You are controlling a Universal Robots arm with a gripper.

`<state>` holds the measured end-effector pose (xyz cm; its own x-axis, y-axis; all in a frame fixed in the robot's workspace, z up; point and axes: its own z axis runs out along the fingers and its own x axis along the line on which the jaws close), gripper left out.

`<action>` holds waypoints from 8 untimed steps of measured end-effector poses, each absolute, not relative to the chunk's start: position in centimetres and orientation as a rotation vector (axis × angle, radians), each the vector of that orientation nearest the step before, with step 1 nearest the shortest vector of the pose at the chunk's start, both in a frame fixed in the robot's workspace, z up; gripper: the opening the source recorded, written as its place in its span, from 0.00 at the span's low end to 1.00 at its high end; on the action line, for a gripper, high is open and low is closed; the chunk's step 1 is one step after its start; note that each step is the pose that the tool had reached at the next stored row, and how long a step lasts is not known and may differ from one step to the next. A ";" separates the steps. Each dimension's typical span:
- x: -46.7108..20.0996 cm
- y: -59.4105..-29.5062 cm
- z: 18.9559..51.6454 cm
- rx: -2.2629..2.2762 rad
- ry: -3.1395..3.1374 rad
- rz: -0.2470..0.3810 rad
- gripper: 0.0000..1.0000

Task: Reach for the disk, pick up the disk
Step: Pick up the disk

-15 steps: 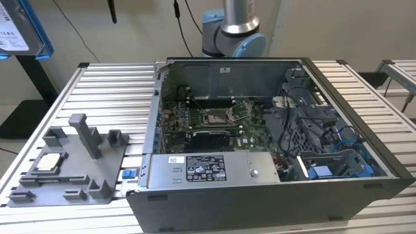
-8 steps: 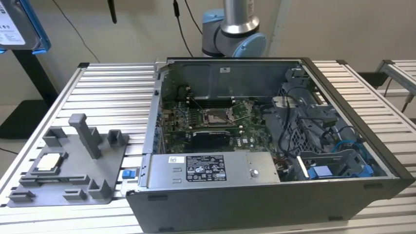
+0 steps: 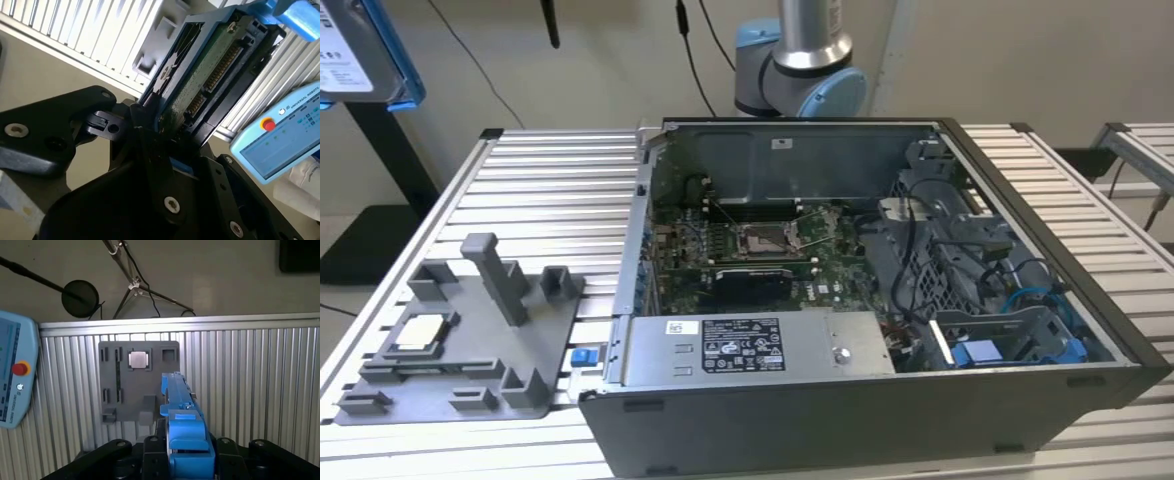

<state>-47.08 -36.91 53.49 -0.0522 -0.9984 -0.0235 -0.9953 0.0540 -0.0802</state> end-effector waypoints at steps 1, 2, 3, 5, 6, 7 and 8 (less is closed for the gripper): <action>-47.0 -36.9 53.5 -2.111 2.227 -0.065 0.00; -46.9 -36.9 53.5 -2.111 2.227 -0.065 0.00; -46.8 -36.9 53.5 -2.111 2.227 -0.065 0.00; -46.5 -36.9 53.5 -2.111 2.227 -0.065 0.00; -46.3 -36.9 53.5 -2.111 2.227 -0.064 0.00; -46.1 -36.9 53.5 -2.111 2.227 -0.065 0.00; -45.9 -36.9 53.5 -2.111 2.227 -0.065 0.00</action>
